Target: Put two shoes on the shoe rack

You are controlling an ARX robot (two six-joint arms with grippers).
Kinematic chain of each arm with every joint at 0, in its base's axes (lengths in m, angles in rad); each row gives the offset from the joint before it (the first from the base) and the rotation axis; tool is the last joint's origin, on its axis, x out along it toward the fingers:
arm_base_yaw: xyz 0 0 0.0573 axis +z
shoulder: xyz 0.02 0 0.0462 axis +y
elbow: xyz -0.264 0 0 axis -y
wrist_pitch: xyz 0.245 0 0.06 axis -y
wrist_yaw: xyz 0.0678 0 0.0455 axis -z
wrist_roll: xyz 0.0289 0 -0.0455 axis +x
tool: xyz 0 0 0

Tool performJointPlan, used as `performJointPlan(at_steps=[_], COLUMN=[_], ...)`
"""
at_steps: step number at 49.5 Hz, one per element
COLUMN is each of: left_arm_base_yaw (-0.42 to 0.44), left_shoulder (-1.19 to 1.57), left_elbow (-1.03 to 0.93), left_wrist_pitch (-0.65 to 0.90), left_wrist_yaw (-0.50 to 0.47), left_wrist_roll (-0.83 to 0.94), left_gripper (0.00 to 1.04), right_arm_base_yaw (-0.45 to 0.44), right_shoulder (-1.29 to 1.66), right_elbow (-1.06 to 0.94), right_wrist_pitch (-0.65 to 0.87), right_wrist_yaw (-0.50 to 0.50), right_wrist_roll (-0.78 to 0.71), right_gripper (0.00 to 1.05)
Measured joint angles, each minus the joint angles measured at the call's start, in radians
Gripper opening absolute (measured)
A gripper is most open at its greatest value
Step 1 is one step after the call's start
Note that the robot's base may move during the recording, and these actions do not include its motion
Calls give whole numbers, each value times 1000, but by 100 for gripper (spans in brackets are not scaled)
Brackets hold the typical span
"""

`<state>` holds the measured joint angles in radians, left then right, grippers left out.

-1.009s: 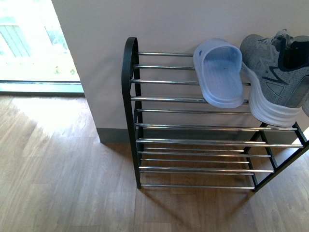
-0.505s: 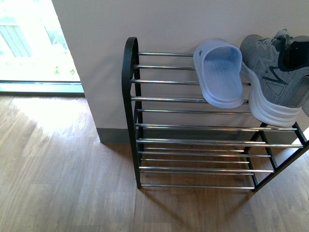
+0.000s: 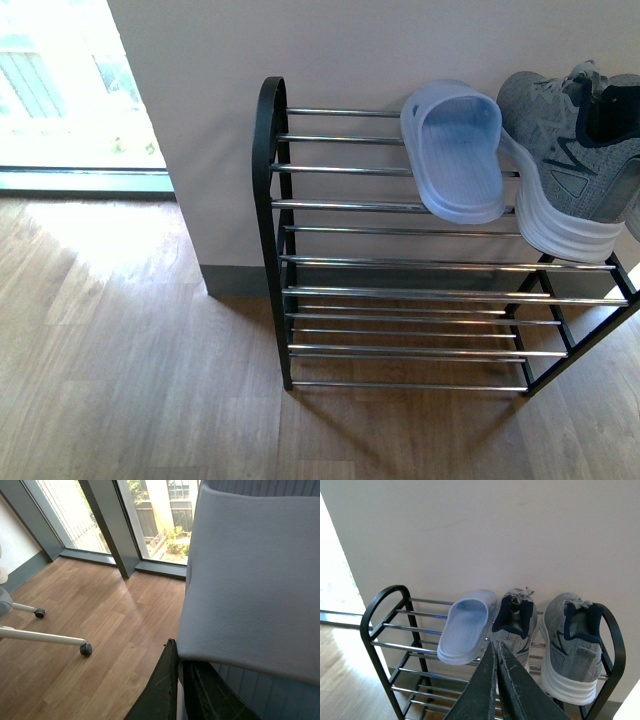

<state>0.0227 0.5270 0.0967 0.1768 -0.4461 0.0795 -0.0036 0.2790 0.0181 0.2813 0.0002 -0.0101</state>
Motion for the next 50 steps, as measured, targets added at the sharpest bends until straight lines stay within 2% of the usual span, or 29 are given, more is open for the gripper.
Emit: performJointPlan(at_steps=[24,27,29,44,45,50], left_arm_base_yaw=[0,0,0,0,0,0], left_shoulder=[0,0,0,0,0,0], left_elbow=[0,0,0,0,0,0], left_wrist_pitch=[0,0,0,0,0,0], left_wrist_yaw=[0,0,0,0,0,1], left_wrist_roll=[0,0,0,0,0,-1], left_gripper=[2,2,2,2,2,2], right_arm_base_yaw=[0,0,0,0,0,0], right_shoulder=[-108,-202,-252,-273,-273,-273], right_elbow=[0,0,0,0,0,0], right_wrist_pitch=[-109,-238,-270,-278,-278,-278], right_wrist_yaw=[0,-2,0,0,0,0], right_wrist_roll=[0,0,0,0,-1,0], right_gripper=[2,2,2,2,2,22])
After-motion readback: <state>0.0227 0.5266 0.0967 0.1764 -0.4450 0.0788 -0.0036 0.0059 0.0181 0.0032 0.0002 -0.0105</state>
